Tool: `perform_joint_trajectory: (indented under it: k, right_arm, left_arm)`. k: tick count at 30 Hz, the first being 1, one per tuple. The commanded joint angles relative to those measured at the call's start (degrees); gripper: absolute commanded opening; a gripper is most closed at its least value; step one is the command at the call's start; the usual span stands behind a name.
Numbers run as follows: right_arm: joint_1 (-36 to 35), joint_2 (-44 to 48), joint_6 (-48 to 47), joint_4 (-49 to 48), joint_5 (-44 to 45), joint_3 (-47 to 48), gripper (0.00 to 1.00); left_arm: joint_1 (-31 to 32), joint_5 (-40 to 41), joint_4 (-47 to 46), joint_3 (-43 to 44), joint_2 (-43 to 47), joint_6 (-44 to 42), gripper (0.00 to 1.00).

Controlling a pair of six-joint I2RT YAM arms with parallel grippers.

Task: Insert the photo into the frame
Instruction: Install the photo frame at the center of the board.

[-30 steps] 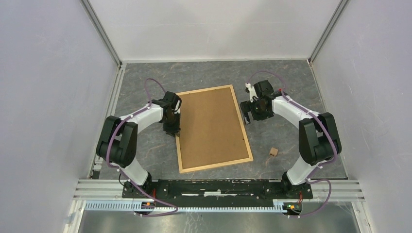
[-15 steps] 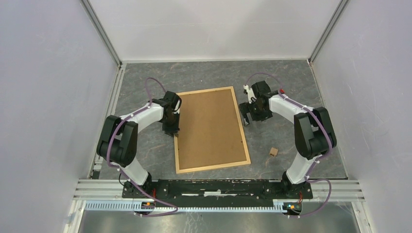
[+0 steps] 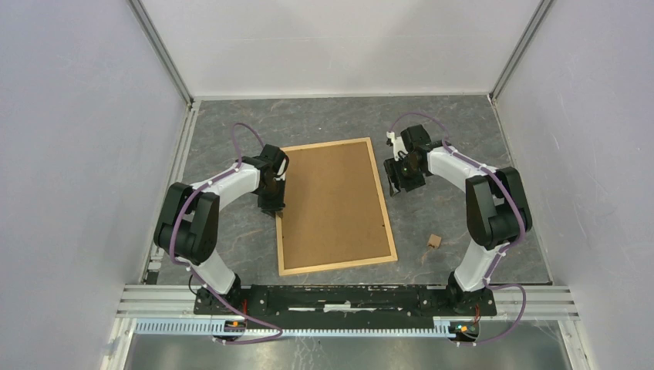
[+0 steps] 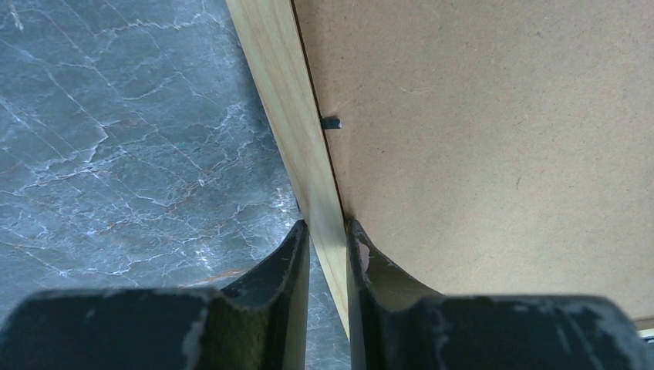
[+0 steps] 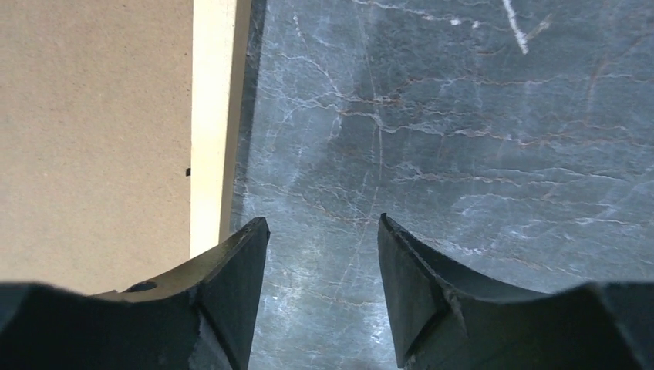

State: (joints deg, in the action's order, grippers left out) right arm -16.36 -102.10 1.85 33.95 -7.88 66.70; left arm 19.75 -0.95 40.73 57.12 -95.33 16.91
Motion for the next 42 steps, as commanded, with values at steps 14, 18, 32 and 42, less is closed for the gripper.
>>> perform_joint_trajectory:
  k: [14, 18, 32, 42]
  right_arm:
    - [-0.13, -5.61, 2.17, -1.5, -14.39, 3.65, 0.49]
    - [-0.12, -6.48, 2.17, -0.72, -11.35, 5.4, 0.45]
    - [-0.65, -8.63, 2.82, -0.26, -12.91, 6.53, 0.45]
    - [-1.46, -9.33, 2.78, 0.39, -11.65, 7.56, 0.45]
  left_arm:
    - [0.13, 3.32, 1.76, 0.62, -1.53, -3.2, 0.02]
    - [0.14, 3.1, 1.79, 0.62, -1.42, -3.24, 0.02]
    - [0.2, 2.97, 1.61, 0.53, -1.03, -3.28, 0.02]
    - [0.2, 2.97, 1.55, 0.4, -0.57, -3.28, 0.02]
